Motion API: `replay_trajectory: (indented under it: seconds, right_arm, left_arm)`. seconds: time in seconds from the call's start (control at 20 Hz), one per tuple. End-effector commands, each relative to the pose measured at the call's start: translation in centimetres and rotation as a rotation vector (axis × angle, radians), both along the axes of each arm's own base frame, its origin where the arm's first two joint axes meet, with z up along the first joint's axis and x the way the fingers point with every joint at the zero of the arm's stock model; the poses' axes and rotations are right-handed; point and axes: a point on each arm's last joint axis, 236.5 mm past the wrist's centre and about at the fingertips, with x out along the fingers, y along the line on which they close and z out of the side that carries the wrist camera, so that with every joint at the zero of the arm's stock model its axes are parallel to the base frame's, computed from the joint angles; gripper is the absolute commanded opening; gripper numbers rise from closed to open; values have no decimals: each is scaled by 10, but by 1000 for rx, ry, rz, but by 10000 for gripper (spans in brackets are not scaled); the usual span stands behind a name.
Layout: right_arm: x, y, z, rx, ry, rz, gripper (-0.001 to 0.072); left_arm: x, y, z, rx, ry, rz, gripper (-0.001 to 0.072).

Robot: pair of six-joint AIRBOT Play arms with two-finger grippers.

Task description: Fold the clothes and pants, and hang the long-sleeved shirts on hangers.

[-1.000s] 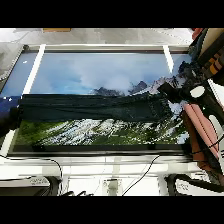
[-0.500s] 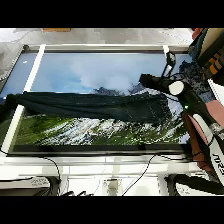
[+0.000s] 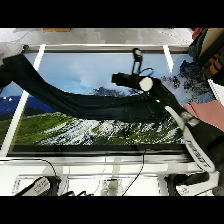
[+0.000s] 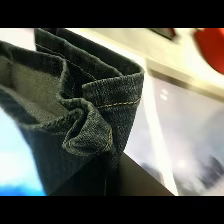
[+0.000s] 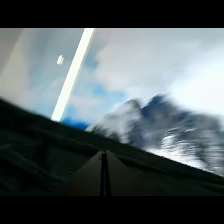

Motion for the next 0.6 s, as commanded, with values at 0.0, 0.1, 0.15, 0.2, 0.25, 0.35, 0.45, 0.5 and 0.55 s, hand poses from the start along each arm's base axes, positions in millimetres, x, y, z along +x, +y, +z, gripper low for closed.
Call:
replay_trajectory:
  seconds: [0.0,0.1,0.15,0.2,0.25,0.35,0.45,0.5,0.55]
  right_arm:
    - [-16,79,-20,58,95,137,13]
    - [-37,131,-32,110,141,214,13]
    - [-53,157,-39,132,166,253,14]
    - [-74,186,-47,153,192,299,14]
    - [-95,210,-54,162,210,341,14]
    - [-138,251,-66,158,226,425,13]
    - [-169,270,-77,108,205,487,14]
    - [-175,271,-79,82,197,506,14]
    - [-179,269,-80,65,198,521,15]
  left_arm:
    - [-35,-56,48,72,-84,-127,14]
    - [-39,-75,55,69,-96,-164,15]
    - [-38,-83,53,43,-84,-180,15]
    - [-37,-92,50,23,-70,-200,15]
    - [-34,-100,47,16,-62,-221,15]
    - [-30,-115,40,4,-46,-261,15]
    - [-26,-125,31,-5,-27,-291,15]
    - [-24,-126,26,-3,-13,-296,15]
    - [-22,-125,20,-7,4,-292,15]
